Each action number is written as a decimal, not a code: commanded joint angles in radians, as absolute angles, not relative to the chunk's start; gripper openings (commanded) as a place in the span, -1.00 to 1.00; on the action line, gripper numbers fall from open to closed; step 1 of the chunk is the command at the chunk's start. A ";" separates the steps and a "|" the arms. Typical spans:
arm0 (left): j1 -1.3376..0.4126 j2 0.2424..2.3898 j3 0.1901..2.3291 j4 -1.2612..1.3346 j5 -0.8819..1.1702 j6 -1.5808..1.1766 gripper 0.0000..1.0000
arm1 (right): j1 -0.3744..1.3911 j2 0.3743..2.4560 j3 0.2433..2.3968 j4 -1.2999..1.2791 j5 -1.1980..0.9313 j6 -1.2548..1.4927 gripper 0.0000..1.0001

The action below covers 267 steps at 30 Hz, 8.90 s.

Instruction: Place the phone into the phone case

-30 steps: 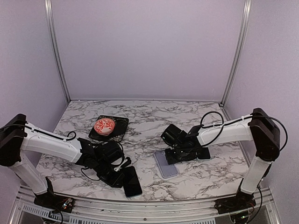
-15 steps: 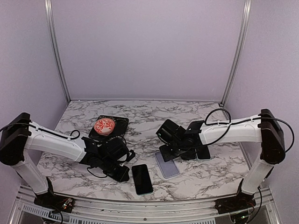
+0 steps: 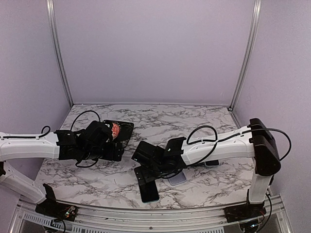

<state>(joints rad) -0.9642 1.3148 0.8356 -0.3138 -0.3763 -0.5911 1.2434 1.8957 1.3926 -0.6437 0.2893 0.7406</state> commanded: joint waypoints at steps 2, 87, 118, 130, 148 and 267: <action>-0.916 1.243 0.806 -0.315 -0.456 -0.545 0.98 | 1.290 2.022 1.504 -0.758 0.243 0.885 0.97; -0.884 1.365 0.887 -0.252 -0.455 -0.417 0.98 | 1.098 1.611 1.128 -0.452 0.558 0.713 -0.13; -0.884 1.408 0.902 -0.260 -0.439 -0.425 0.98 | 1.128 1.715 1.058 -0.497 0.430 0.775 -0.23; -0.884 1.421 0.902 -0.260 -0.443 -0.422 0.98 | 1.150 1.797 1.057 -0.531 0.354 0.805 -0.12; -0.884 1.435 0.898 -0.259 -0.447 -0.413 0.98 | 1.100 1.817 1.210 -0.699 0.251 0.719 0.97; -1.017 1.170 0.812 0.511 0.558 0.105 -1.00 | 1.051 1.134 0.908 0.196 -0.462 -0.083 0.18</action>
<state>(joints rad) -1.0061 1.2003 0.8093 0.5003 0.5415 0.0254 1.0554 1.1076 0.8612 0.2073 -0.3283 -0.0525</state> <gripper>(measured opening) 0.137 0.663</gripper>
